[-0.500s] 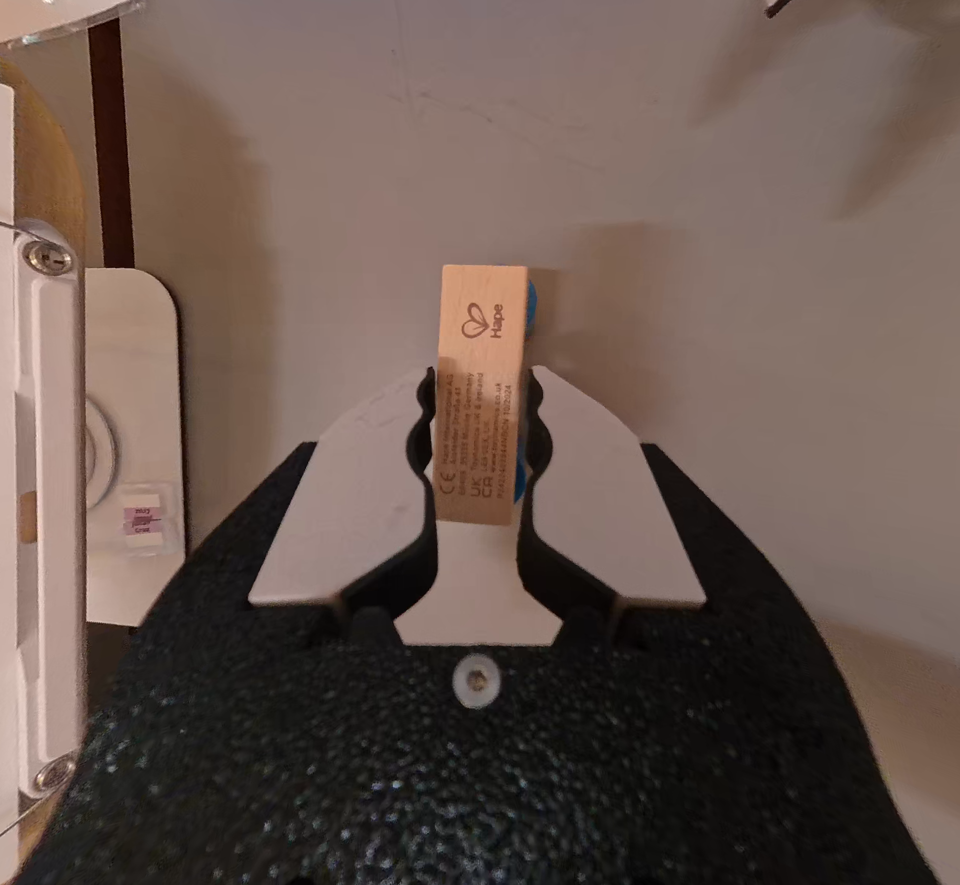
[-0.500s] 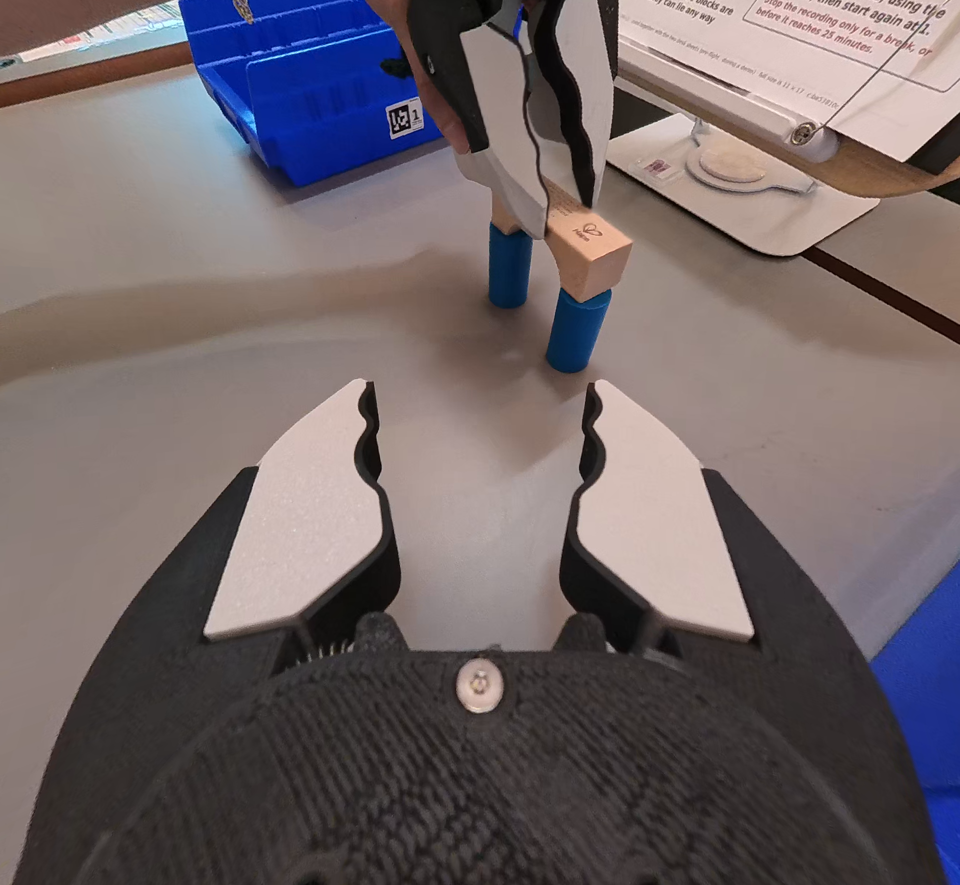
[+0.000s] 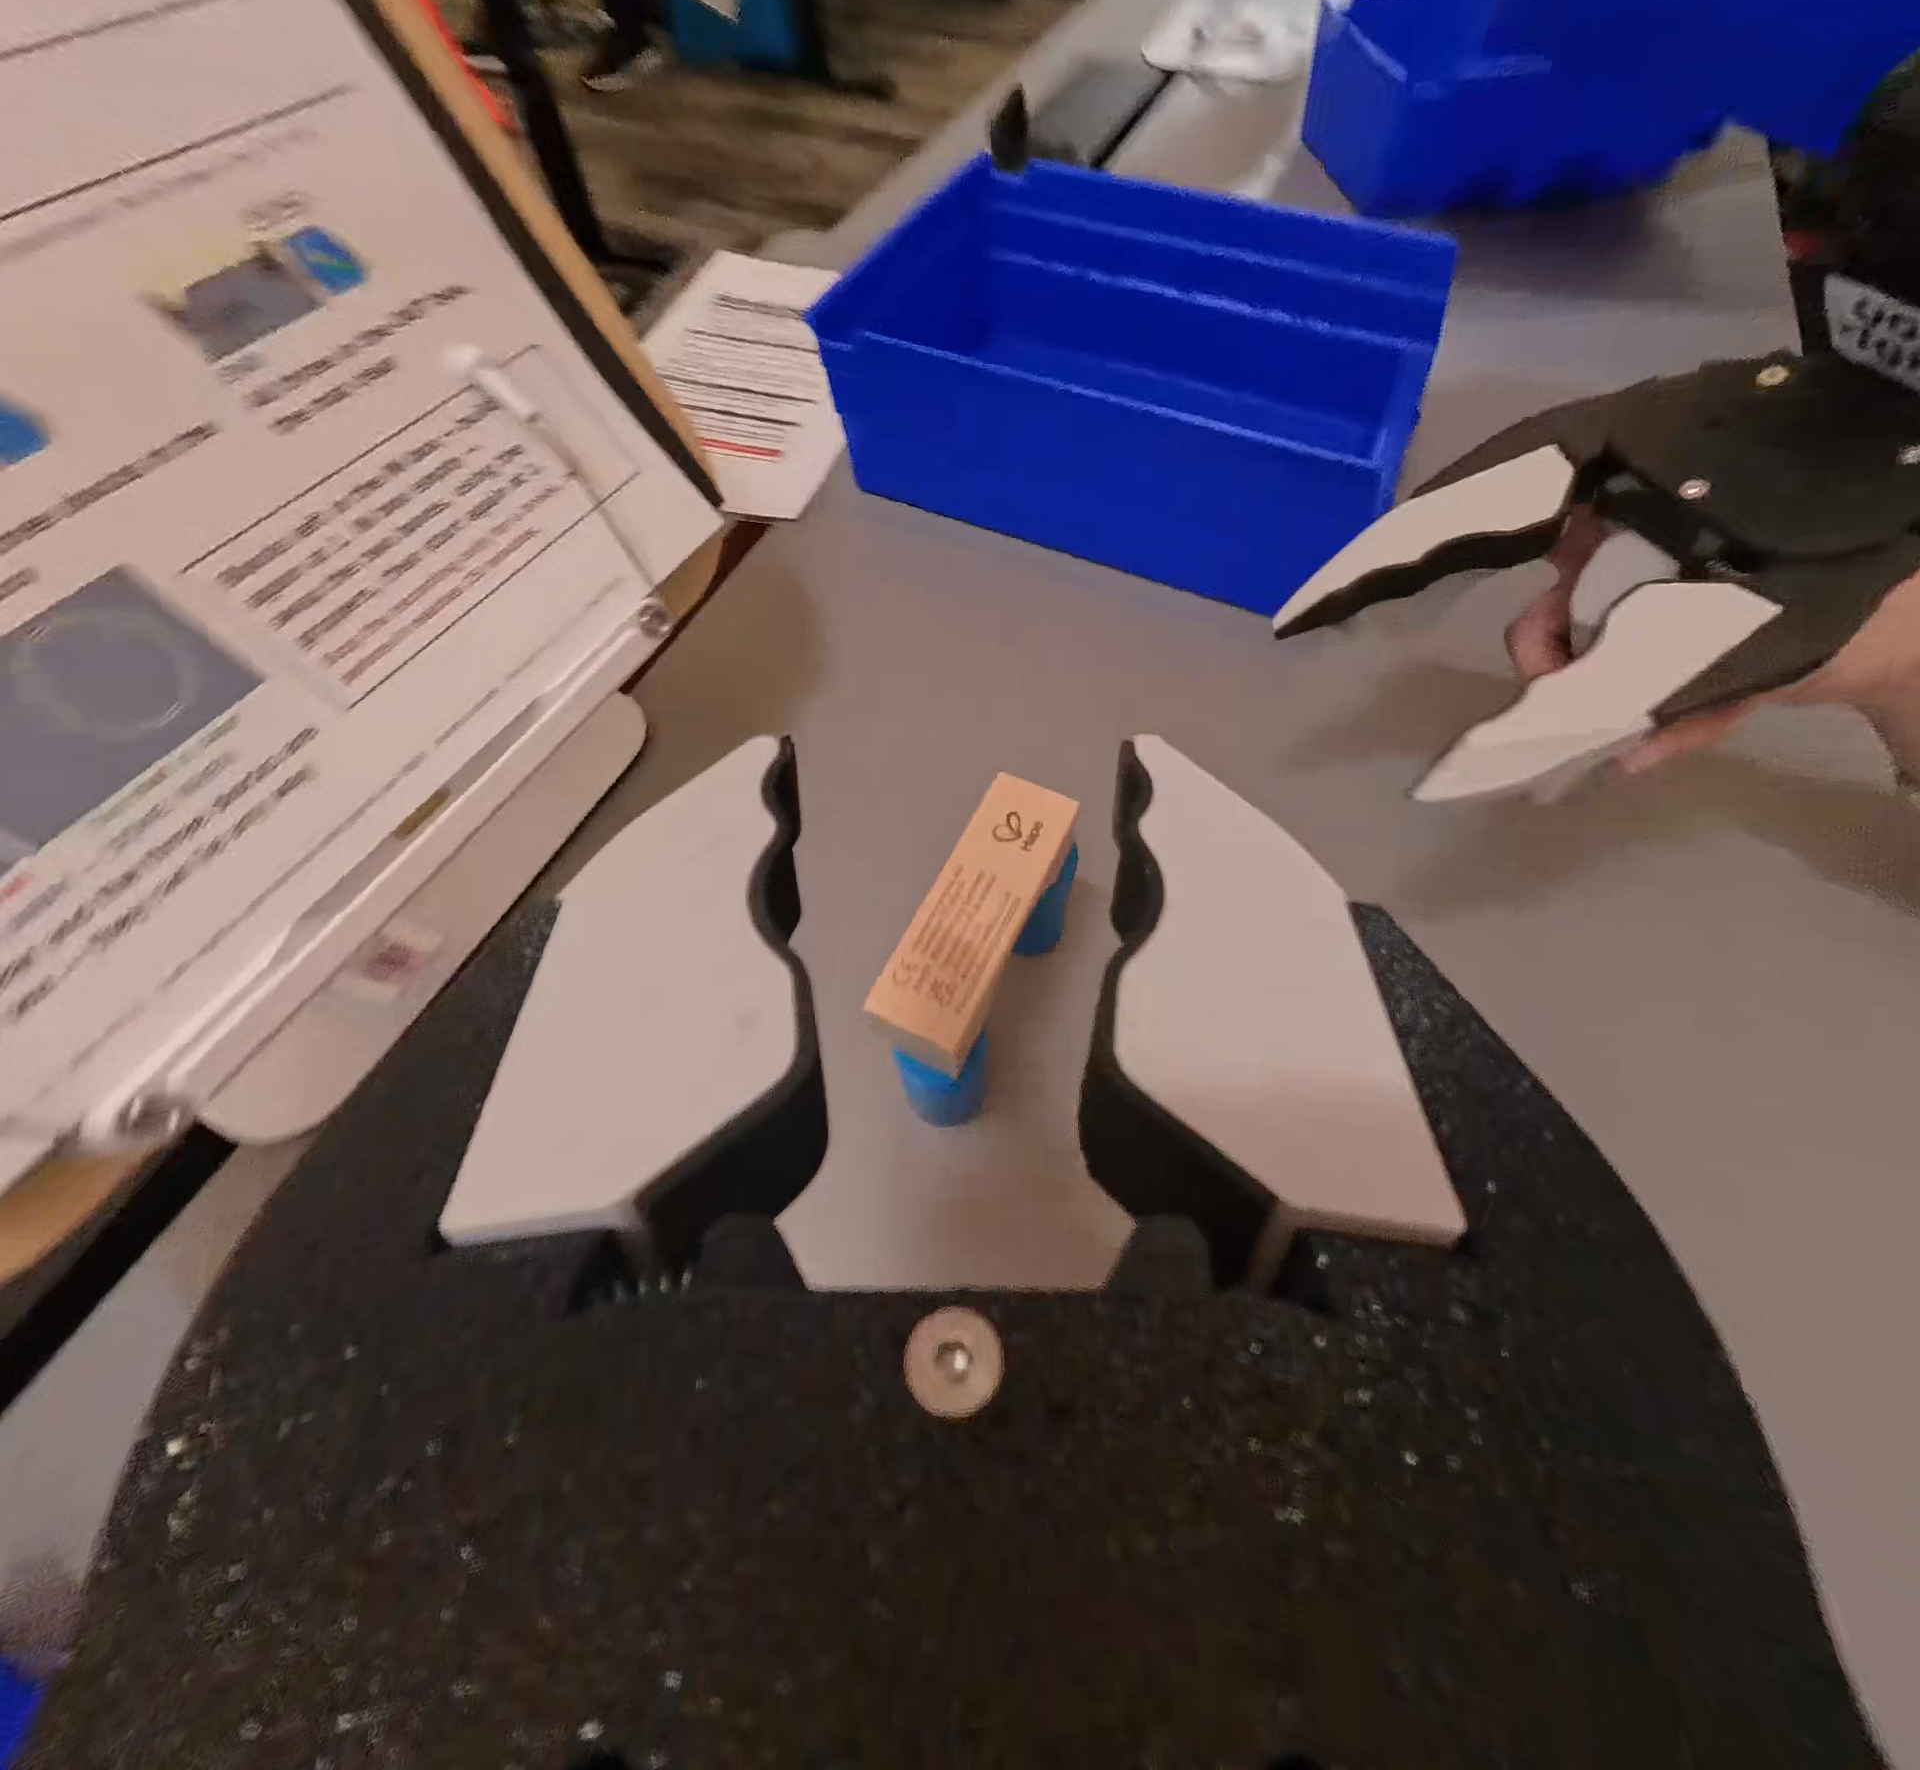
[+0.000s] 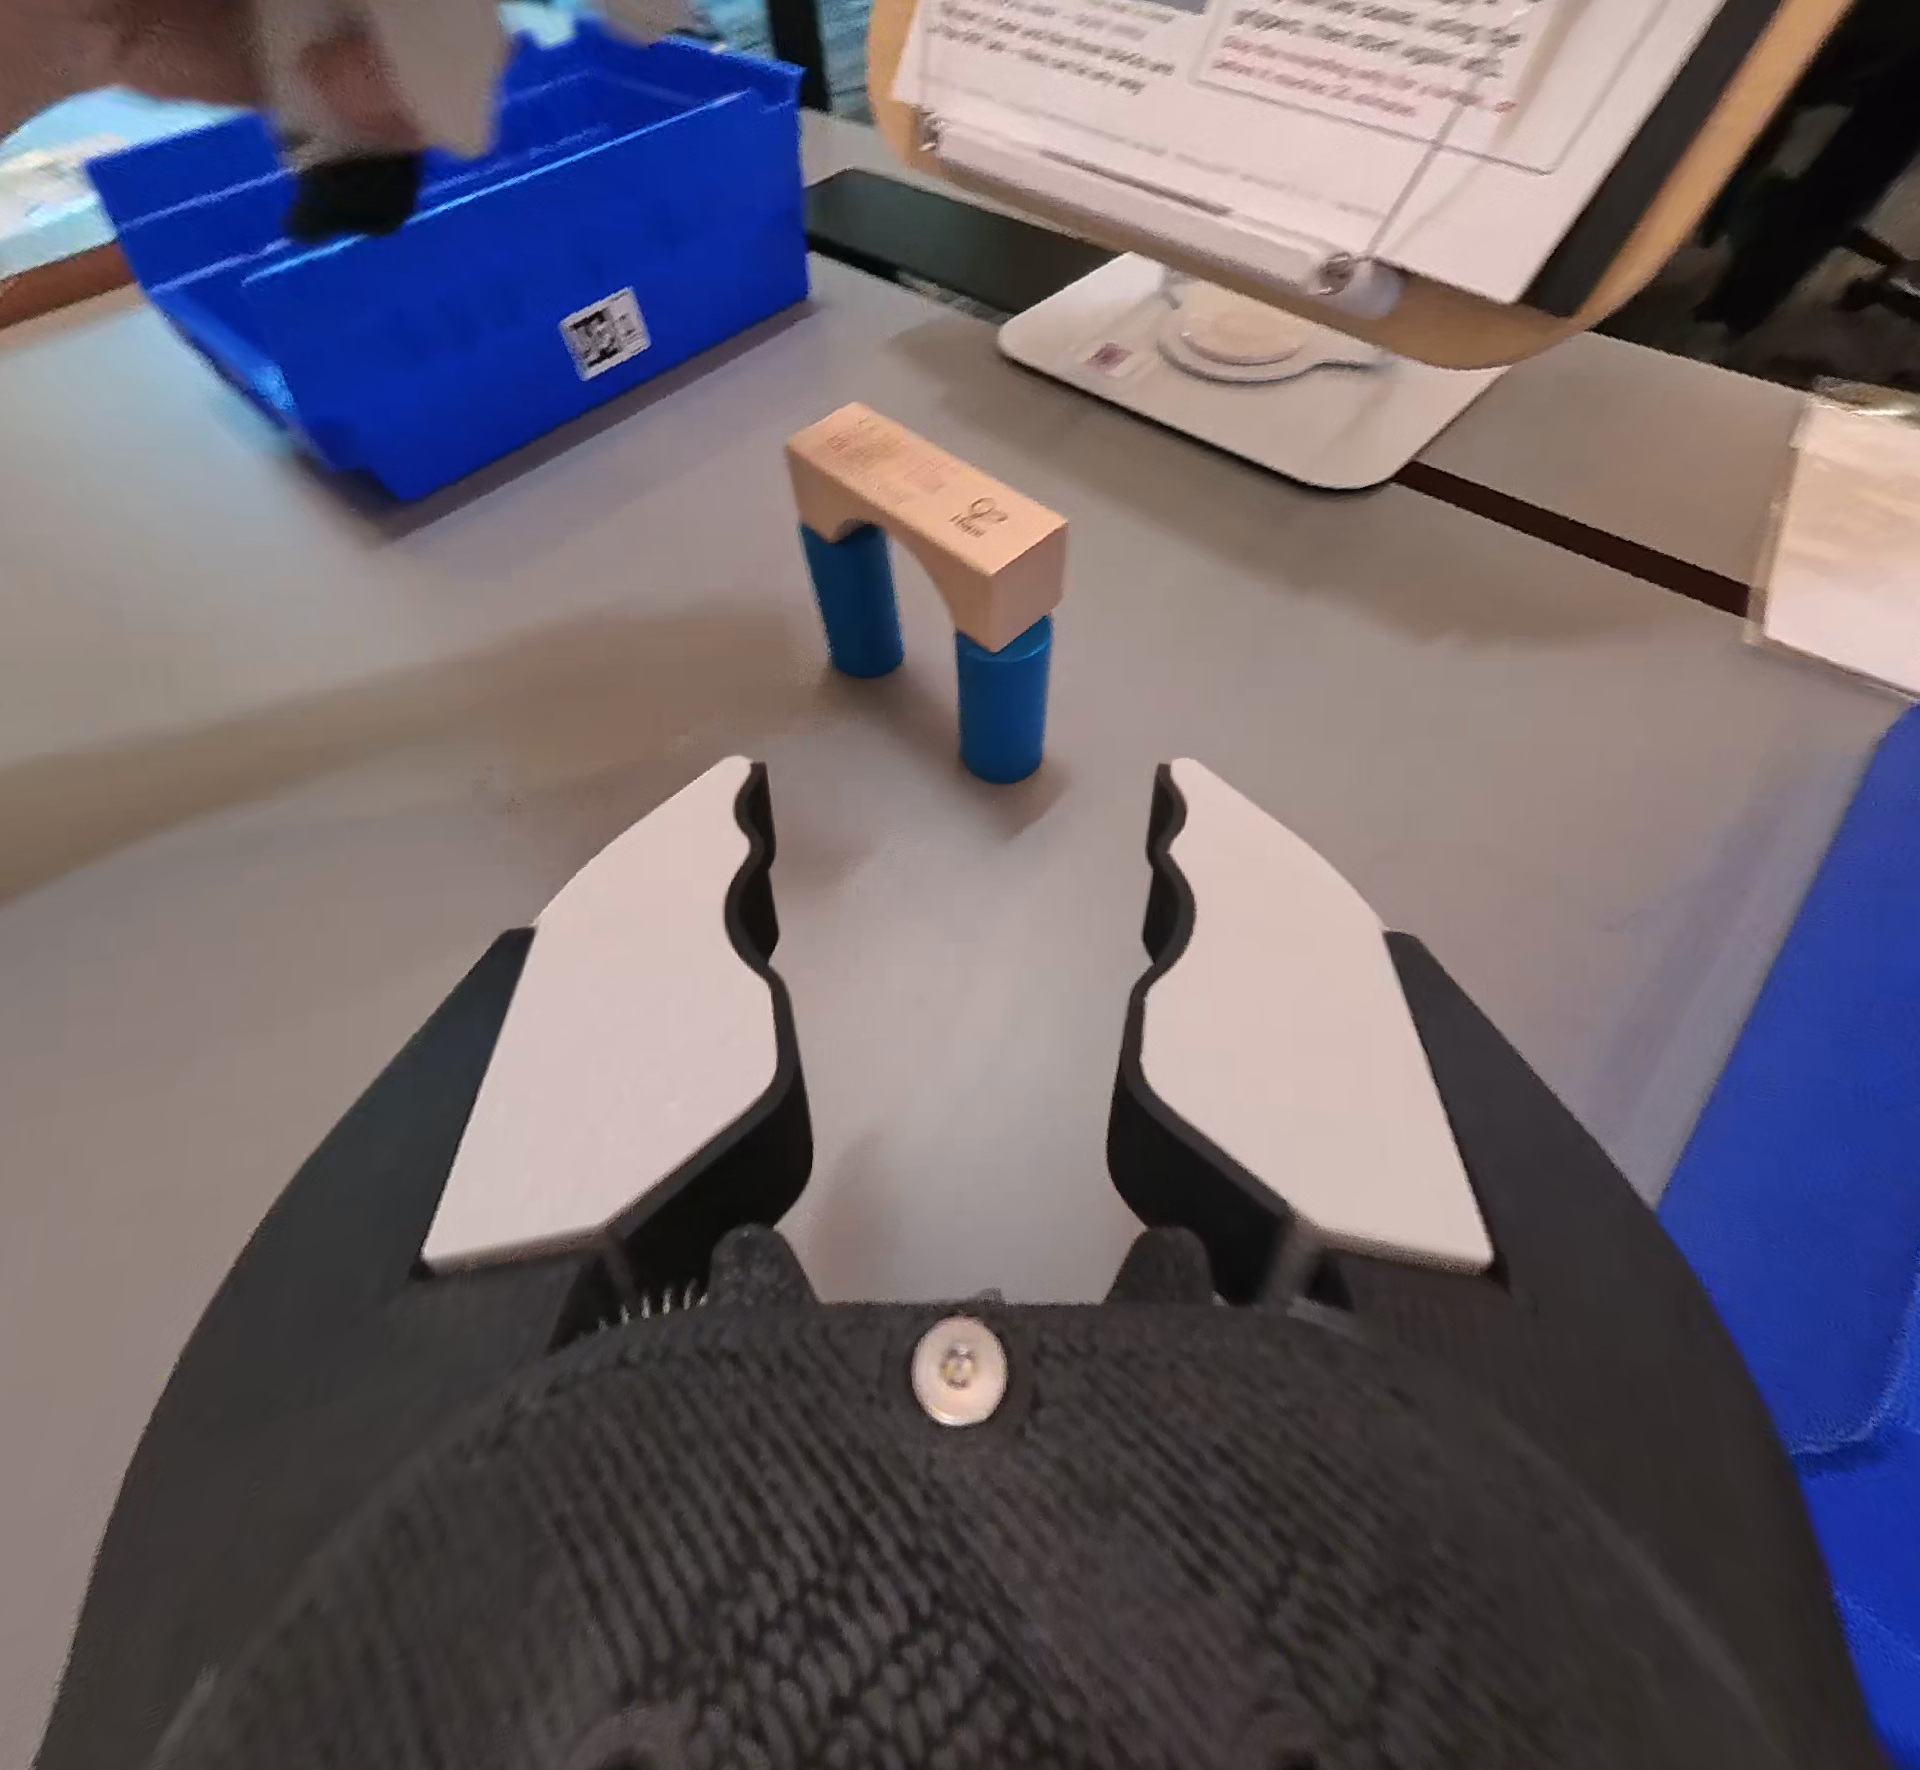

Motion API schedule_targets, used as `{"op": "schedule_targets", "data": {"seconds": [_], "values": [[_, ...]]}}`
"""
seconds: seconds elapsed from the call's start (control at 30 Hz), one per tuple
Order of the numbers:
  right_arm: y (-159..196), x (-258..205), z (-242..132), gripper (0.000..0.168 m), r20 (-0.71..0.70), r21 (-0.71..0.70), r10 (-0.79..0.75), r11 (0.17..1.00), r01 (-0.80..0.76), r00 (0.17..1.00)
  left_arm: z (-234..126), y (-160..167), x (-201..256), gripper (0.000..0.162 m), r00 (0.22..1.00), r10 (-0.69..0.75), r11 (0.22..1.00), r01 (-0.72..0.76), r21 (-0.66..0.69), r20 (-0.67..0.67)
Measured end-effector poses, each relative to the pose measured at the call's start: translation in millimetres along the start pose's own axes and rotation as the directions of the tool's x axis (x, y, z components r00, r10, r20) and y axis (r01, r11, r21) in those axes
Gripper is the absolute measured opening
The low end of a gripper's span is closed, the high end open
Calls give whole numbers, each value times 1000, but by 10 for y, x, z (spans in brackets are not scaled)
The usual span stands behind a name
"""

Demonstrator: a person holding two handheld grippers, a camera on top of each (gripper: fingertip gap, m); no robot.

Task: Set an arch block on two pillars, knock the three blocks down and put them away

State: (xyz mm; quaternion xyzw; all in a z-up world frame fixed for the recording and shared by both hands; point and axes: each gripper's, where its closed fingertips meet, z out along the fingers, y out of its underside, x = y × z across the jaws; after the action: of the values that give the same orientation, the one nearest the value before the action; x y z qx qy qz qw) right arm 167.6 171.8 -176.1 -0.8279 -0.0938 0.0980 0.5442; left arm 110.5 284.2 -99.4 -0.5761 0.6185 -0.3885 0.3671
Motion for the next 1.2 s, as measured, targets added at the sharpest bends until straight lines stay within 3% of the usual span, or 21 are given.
{"op": "schedule_targets", "data": {"seconds": [0.03,0.17,0.27,0.43,0.47,0.87,1.2], "values": [[-33,65,32,69,-39,9,18,1000,-18,999,-97,33,-11,56,999,-26,999,25,32,39],[-143,261,196,62,-155,39,51,998,-46,987,-465,346,-99,47,958,-166,979,133,151,235],[-146,364,336,49,-226,34,58,998,-52,972,-663,653,-35,43,922,-260,953,197,229,288],[24,497,523,0,-317,-32,81,995,-96,945,-933,1010,2,5,840,-342,925,222,308,421],[58,521,549,0,-336,-41,94,993,-114,937,-960,1029,37,0,838,-342,923,214,320,425],[440,656,703,0,-476,-174,102,963,-207,873,-1050,1108,382,0,888,-220,964,134,231,403],[474,649,849,0,-524,-164,172,941,-297,834,-1222,1087,333,0,886,-282,941,180,287,368]]}}
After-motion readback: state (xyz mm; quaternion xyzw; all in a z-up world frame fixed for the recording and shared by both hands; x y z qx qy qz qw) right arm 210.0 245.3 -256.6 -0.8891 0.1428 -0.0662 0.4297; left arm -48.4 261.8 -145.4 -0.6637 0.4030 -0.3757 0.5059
